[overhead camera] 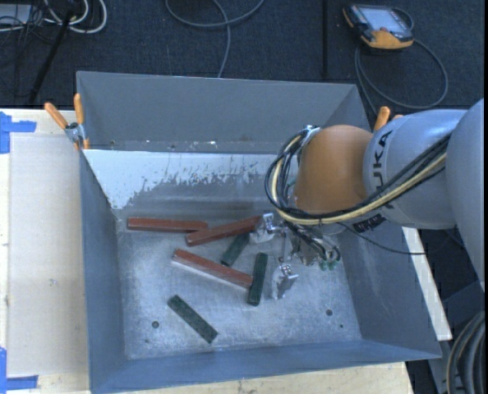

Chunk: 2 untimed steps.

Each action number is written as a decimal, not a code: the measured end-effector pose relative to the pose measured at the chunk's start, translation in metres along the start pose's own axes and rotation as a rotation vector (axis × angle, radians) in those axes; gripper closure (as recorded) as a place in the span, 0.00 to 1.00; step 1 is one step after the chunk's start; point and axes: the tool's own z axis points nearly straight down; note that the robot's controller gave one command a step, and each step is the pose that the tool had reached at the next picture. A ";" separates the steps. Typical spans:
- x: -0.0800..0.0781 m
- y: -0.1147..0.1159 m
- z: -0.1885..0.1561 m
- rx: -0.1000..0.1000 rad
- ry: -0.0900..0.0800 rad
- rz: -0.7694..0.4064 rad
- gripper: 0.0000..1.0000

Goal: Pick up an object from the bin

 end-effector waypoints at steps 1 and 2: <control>-0.002 0.035 0.003 0.002 -0.013 -0.024 1.00; -0.002 0.035 0.003 0.002 -0.013 -0.025 1.00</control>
Offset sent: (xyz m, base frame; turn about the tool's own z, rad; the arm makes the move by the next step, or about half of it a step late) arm 0.0000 0.0000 0.0000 0.0000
